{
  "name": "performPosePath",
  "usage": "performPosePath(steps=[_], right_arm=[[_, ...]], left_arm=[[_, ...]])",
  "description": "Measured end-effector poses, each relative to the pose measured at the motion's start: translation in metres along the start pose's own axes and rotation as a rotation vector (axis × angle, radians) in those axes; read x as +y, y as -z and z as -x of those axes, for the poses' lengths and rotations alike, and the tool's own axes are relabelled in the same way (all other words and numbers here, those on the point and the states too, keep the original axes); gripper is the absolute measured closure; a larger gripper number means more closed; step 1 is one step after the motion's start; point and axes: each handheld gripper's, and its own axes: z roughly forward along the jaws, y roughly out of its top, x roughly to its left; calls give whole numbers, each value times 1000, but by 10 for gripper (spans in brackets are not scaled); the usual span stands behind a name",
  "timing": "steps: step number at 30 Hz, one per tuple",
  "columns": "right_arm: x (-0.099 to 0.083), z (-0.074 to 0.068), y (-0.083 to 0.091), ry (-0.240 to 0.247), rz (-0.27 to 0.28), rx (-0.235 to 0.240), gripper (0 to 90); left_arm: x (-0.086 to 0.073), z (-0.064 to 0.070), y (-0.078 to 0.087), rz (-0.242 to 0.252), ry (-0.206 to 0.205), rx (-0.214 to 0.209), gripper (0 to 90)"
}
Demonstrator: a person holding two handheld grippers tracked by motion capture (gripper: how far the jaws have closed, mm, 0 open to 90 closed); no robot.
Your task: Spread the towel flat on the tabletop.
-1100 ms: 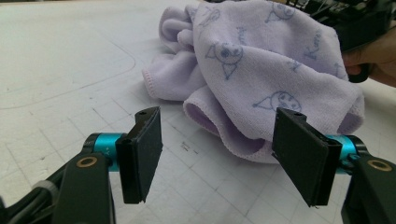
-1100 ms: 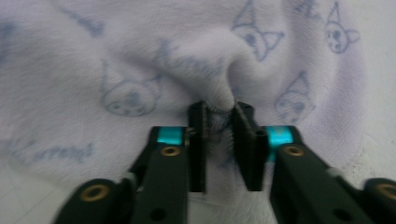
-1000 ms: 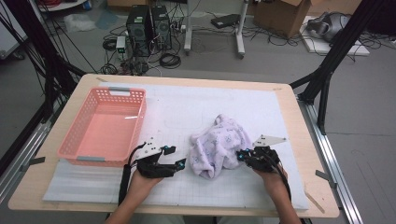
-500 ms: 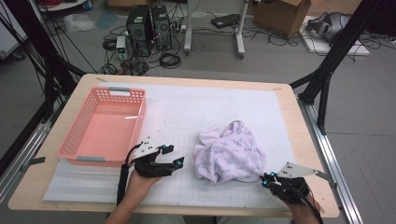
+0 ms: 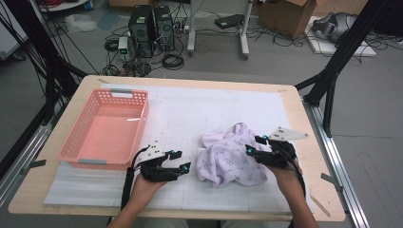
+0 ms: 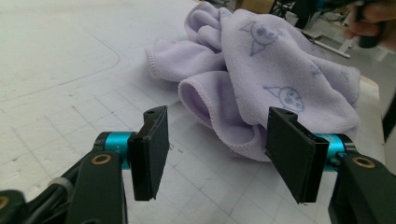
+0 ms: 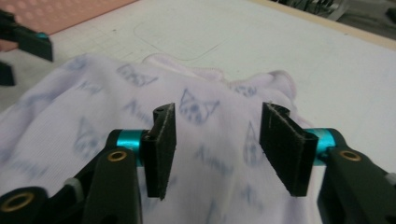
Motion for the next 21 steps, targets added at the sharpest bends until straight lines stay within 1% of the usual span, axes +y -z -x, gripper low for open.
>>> performPosePath(steps=[2,3,4,5,6,7,8,9,12,14,15,18,19,21], right_arm=[[5,4,-18,-10,-49,-5,401],[5,5,-25,-20,-73,-3,397],[4,8,-32,-27,-95,9,409],[3,9,-38,-38,-130,28,474],[1,9,-41,-39,-164,57,603],[0,8,-42,-14,-182,83,707],[-1,6,-39,3,-182,89,807],[-2,4,-35,18,-175,97,821],[-8,-2,-14,60,-138,117,829],[-15,-5,1,91,-115,117,826],[-20,-7,8,108,-106,109,827],[-33,-8,26,105,-100,117,832],[-36,-8,30,102,-97,111,832],[-42,-7,37,90,-91,107,833]], left_arm=[[1,0,-3,-1,12,-17,415],[2,1,-4,2,22,-26,415],[3,1,-6,1,23,-34,415],[4,3,-9,-3,25,-44,415],[6,4,-11,-9,18,-48,415],[7,5,-14,-10,16,-52,414],[8,6,-15,-10,15,-56,414],[9,7,-16,-8,14,-57,412],[10,8,-18,-14,8,-59,403],[12,10,-20,-9,10,-69,397],[14,12,-22,-9,8,-78,397],[19,22,-31,-30,-19,-113,381],[21,26,-36,-40,-25,-129,373],[23,35,-46,-69,-51,-157,369]])
